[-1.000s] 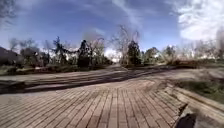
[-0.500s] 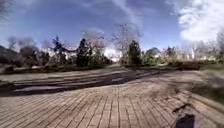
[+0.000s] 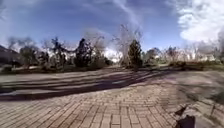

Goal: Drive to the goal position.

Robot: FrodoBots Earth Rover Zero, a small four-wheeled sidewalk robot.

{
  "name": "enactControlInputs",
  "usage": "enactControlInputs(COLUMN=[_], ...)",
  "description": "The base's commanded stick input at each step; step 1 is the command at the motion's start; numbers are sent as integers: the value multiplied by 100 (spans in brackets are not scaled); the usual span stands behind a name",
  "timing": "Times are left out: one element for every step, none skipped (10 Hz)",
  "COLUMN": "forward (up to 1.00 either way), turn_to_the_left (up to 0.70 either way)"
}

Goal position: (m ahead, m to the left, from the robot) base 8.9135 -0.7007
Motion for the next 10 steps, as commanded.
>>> enactControlInputs(forward=[100,100,100,100,100,100,100,100,100,100], turn_to_the_left=[0,0,0,0,0,0,0,0,0,0])
